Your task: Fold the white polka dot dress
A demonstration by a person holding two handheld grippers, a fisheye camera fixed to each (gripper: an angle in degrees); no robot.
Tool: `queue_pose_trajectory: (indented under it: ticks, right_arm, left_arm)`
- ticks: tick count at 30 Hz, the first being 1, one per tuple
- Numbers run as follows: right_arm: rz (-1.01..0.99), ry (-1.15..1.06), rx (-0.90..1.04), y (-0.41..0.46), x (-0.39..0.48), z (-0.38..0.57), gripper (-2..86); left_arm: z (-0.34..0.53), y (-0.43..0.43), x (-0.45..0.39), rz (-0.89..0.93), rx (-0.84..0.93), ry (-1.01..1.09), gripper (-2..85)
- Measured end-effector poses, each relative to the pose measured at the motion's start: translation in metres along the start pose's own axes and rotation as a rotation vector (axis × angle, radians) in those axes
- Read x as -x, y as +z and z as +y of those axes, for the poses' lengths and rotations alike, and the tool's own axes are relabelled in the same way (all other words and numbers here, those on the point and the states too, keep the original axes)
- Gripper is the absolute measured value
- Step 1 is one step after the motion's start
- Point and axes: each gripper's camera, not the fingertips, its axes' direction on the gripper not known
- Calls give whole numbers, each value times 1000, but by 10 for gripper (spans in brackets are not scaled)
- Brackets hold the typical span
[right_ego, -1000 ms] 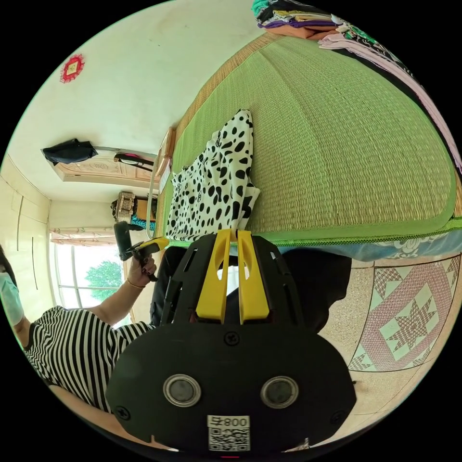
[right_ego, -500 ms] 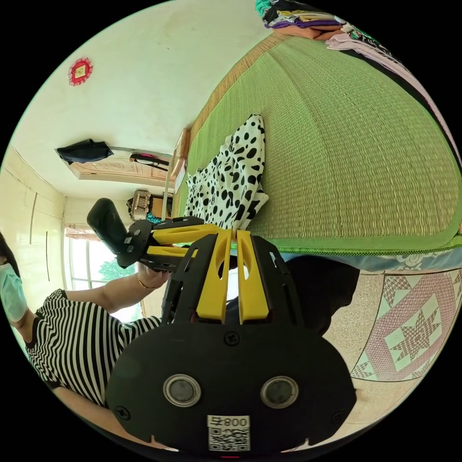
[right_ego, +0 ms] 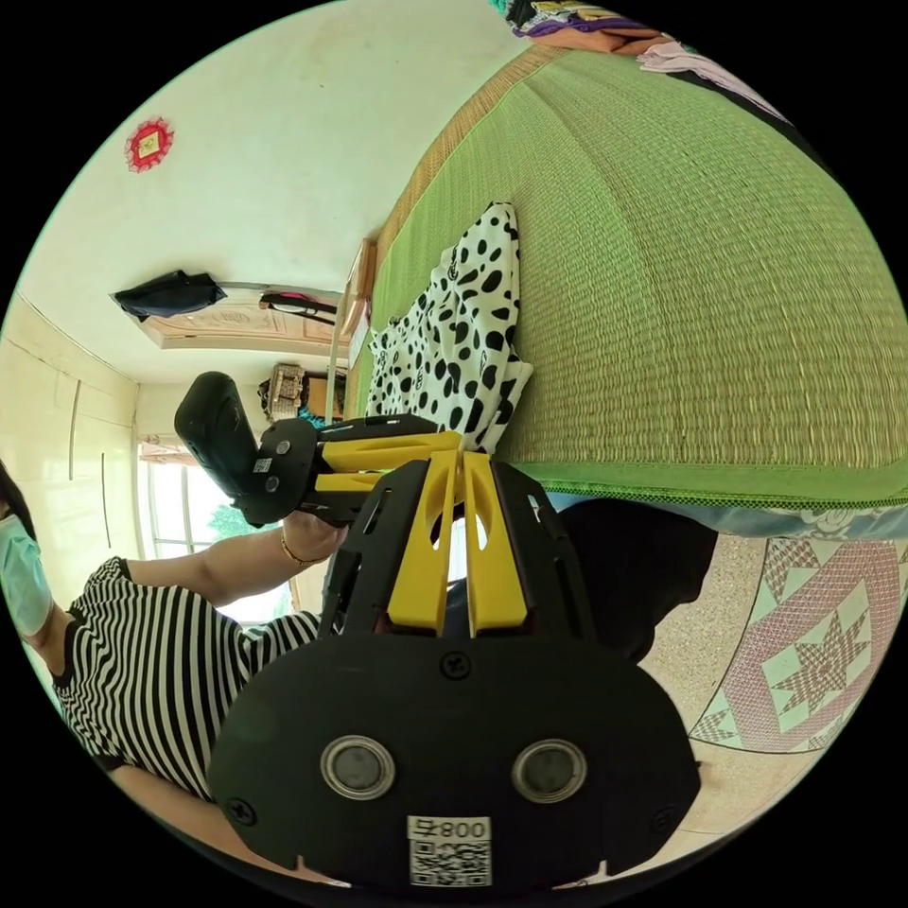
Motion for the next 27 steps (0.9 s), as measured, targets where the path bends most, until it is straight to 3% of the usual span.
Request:
queue_pose_trajectory:
  ticks: [9, 14, 27]
  right_arm:
    - [-13, -7, -31, -4, -26, 5, 20]
    - [-17, 86, -80, -14, -68, 1, 72]
    - [-81, 118, -50, 33, -123, -74, 97]
  left_arm:
    - [-39, -29, -3, 34, -62, -59, 14]
    - [-51, -42, 6, 83, -97, -103, 10]
    - [-63, -50, 14, 130, -124, -121, 10]
